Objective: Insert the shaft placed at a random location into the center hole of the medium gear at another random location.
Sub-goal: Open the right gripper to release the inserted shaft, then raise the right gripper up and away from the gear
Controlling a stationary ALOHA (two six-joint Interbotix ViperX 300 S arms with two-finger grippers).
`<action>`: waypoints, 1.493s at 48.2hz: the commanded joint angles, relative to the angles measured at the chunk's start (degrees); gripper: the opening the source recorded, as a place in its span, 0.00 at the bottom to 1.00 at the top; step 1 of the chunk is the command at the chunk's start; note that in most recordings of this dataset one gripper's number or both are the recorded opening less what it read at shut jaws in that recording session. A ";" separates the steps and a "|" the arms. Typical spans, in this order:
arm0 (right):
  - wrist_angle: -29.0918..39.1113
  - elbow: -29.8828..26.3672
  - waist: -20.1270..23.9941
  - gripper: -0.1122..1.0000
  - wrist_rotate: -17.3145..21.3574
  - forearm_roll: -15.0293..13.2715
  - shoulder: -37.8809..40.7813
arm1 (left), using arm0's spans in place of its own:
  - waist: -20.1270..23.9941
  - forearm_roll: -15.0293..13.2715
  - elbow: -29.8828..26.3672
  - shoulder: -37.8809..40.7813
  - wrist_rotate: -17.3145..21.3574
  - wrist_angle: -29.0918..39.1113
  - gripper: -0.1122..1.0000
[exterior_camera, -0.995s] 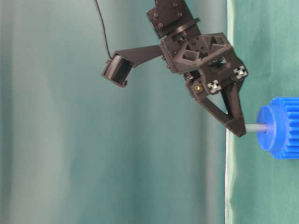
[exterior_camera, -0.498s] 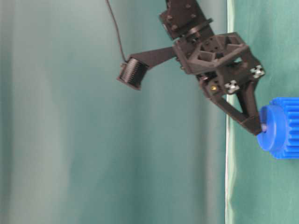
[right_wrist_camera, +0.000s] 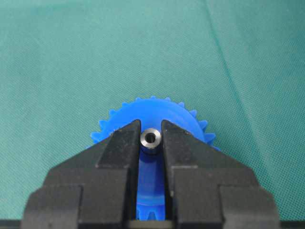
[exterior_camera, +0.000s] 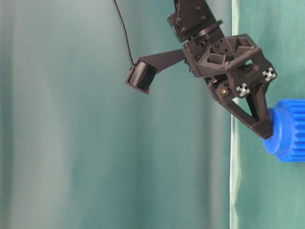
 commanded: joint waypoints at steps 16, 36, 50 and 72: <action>-0.35 -1.05 0.18 0.50 0.00 0.18 -1.05 | 0.18 0.18 -0.97 0.44 0.00 0.18 0.10; 2.55 -0.44 0.18 0.90 -0.88 -0.18 -9.32 | 0.18 0.18 -0.97 0.44 0.00 0.18 0.10; 6.94 0.00 0.18 0.90 -0.88 -0.88 -15.56 | 0.18 0.18 -0.97 0.44 -0.09 0.18 0.10; 4.75 6.86 0.00 0.90 -0.53 -0.53 -20.48 | 0.18 0.18 -0.97 0.44 -0.35 0.26 0.10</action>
